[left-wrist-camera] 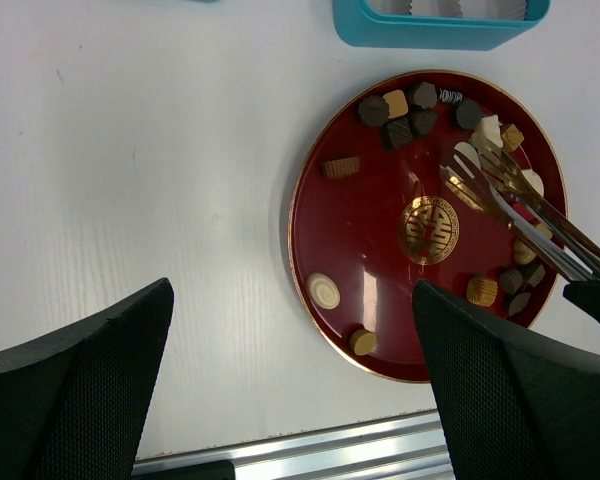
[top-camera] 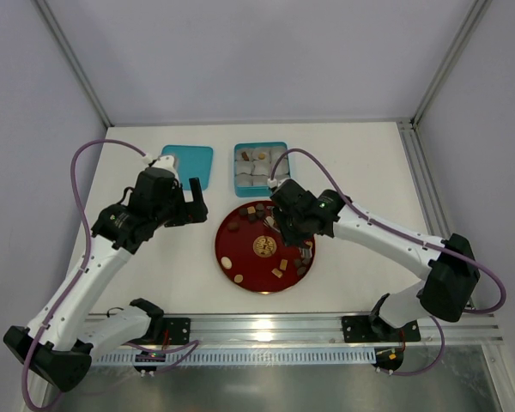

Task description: Pack the chocolate

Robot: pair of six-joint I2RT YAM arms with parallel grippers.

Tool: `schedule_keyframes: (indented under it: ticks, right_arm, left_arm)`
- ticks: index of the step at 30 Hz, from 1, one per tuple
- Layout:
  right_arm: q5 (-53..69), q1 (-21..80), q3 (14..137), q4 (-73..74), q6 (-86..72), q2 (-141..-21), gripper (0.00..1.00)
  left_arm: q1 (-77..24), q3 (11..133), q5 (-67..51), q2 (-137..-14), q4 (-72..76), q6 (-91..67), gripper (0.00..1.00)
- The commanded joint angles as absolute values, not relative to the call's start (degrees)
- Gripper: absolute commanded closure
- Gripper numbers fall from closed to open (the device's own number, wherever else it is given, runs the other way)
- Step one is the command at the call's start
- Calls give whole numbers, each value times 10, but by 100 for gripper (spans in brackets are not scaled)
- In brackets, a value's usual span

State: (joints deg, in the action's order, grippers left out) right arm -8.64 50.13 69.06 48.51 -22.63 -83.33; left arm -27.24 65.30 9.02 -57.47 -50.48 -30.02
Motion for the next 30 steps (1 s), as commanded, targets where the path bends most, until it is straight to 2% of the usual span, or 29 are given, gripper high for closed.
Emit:
schedule_keyframes:
  ticks: [1, 13, 23, 30]
  right_arm:
    - [-84, 502, 727, 484, -214, -813, 69]
    - [-10, 398, 863, 482, -168, -859, 69]
    - [-27, 295, 1057, 471, -138, -1007, 69]
    - [-36, 271, 1124, 468, -127, -1098, 69]
  left_arm:
    - [-270, 652, 93, -562, -499, -307, 0]
    - [-270, 653, 91, -562, -497, -308, 0]
    - [-270, 659, 90, -568, -498, -303, 0]
    - [-270, 676, 90, -572, -507, -298, 0]
